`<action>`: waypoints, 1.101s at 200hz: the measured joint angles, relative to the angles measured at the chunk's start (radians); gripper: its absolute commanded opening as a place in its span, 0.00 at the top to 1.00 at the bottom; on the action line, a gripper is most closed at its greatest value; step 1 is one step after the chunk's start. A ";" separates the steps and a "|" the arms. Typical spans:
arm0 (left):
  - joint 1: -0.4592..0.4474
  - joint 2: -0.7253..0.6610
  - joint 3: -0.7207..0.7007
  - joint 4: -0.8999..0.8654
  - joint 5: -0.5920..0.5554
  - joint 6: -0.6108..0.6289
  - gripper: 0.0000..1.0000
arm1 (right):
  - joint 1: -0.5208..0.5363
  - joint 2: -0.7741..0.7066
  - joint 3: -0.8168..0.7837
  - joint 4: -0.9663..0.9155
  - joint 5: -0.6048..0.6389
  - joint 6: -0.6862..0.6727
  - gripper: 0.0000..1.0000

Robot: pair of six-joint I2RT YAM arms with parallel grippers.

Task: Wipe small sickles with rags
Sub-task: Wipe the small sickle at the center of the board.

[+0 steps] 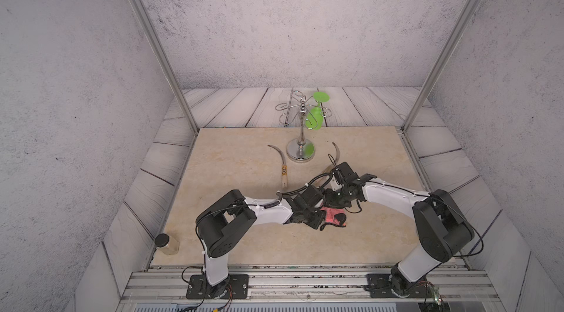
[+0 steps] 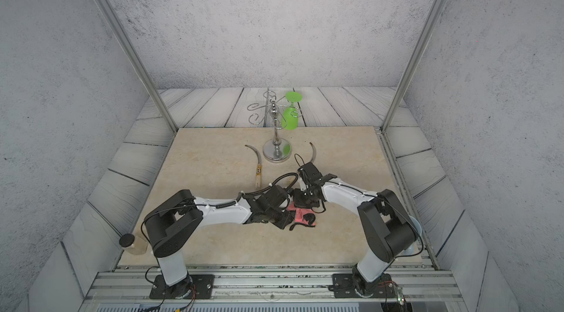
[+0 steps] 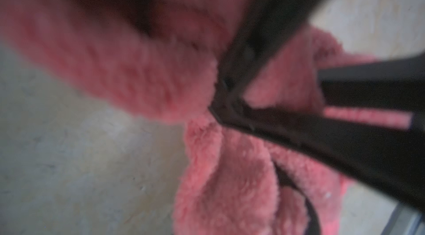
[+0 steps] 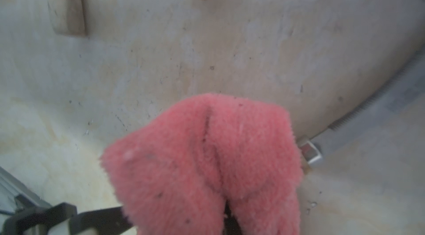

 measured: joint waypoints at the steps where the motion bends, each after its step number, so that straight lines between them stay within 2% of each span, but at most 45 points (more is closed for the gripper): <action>1: 0.000 0.000 0.000 0.000 0.000 0.000 1.00 | 0.000 -0.001 -0.001 0.002 -0.001 0.002 0.85; 71: 0.002 -0.001 0.000 0.002 0.006 0.002 1.00 | -0.010 -0.029 -0.033 0.018 -0.005 0.040 0.85; 110: 0.008 -0.005 -0.025 0.052 0.000 -0.005 1.00 | -0.077 0.045 0.053 -0.045 -0.044 0.003 0.85; 159: 0.013 -0.044 -0.077 0.069 -0.013 -0.012 1.00 | -0.171 0.147 0.183 -0.126 -0.021 -0.061 0.85; 220: 0.014 -0.047 -0.077 0.060 -0.013 -0.012 1.00 | -0.150 0.177 0.209 -0.149 -0.032 -0.103 0.85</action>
